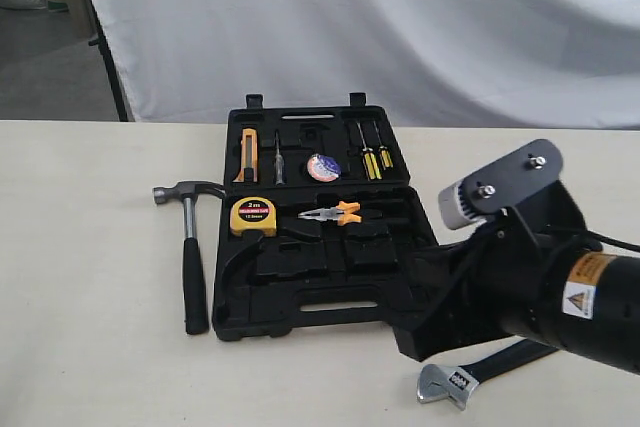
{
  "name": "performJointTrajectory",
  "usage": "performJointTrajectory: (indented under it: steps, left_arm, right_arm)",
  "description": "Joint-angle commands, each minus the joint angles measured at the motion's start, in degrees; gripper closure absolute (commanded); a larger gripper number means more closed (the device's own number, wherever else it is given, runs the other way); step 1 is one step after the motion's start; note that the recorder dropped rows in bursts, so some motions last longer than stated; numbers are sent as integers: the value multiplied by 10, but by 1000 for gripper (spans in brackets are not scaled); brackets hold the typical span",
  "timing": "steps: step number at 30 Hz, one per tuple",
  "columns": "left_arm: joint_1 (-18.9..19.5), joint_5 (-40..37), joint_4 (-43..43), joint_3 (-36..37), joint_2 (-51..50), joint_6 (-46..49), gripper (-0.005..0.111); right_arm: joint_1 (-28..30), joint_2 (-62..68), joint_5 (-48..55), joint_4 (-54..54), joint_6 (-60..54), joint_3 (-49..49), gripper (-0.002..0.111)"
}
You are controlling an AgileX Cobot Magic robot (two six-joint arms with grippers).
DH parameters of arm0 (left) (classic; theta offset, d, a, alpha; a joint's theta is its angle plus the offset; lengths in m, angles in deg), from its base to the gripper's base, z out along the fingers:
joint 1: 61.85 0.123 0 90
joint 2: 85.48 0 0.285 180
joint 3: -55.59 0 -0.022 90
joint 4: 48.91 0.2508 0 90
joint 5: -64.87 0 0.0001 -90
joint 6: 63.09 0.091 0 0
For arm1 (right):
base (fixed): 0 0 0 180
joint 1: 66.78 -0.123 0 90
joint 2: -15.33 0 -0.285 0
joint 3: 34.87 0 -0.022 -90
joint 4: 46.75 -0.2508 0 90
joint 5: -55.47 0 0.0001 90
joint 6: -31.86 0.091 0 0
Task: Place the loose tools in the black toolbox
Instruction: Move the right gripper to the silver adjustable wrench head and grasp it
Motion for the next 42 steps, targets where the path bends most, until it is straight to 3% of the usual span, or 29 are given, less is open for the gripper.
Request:
performJointTrajectory:
  steps: [1, 17, 20, 24, 27, 38, 42]
  left_arm:
    - [15, 4, 3, -2, 2, -3, 106]
    - [15, 4, 3, -2, 2, -3, 106]
    - [15, 4, 3, -2, 2, -3, 106]
    - [15, 4, 3, -2, 2, -3, 106]
    - [15, 4, 3, -2, 2, -3, 106]
    - [15, 4, 3, -2, 2, -3, 106]
    - [15, 4, 3, -2, 2, -3, 106]
  right_arm:
    - [-1, -60, -5, 0, 20, 28, 109]
    - [0, -83, 40, 2, 15, 37, 108]
    - [0, -83, 44, 2, 16, 37, 94]
    - [0, -83, 53, 2, 18, 37, 63]
    - [0, -72, 65, 2, 18, 37, 51]
    - [0, 47, 72, 19, -64, 17, 49]
    - [4, 77, 139, 62, -63, -41, 49]
